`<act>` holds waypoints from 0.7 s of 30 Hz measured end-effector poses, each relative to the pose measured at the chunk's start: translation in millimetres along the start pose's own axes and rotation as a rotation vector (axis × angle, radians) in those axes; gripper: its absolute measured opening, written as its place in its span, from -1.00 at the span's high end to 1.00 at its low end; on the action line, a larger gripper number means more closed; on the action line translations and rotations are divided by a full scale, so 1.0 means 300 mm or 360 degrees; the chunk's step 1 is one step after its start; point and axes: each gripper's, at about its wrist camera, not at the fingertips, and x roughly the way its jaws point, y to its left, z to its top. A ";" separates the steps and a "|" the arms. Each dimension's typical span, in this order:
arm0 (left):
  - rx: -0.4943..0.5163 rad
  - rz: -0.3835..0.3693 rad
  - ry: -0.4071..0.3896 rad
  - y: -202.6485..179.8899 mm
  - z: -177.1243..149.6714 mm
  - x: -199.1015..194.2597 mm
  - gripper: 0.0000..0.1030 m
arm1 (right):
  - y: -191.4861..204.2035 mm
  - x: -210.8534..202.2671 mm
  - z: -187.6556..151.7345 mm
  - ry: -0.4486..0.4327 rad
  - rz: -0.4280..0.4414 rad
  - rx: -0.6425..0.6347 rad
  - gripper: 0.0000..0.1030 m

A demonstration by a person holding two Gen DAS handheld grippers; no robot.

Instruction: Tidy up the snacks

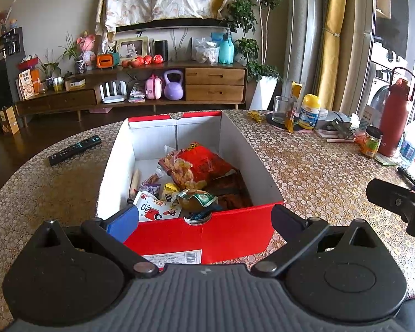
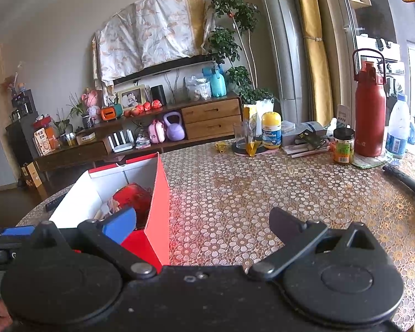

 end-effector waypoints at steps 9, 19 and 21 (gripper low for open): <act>0.0008 0.0003 0.0006 0.001 -0.001 0.002 -0.99 | -0.004 0.000 -0.006 0.0008 0.0001 0.0007 -1.00; 0.0010 0.0002 0.0005 0.000 0.000 0.001 -0.99 | -0.006 0.000 -0.007 0.0007 0.0000 0.0008 -1.00; 0.0010 0.0005 0.0005 0.001 -0.001 0.001 -0.99 | -0.006 0.002 -0.006 0.0008 -0.0001 0.0011 -1.00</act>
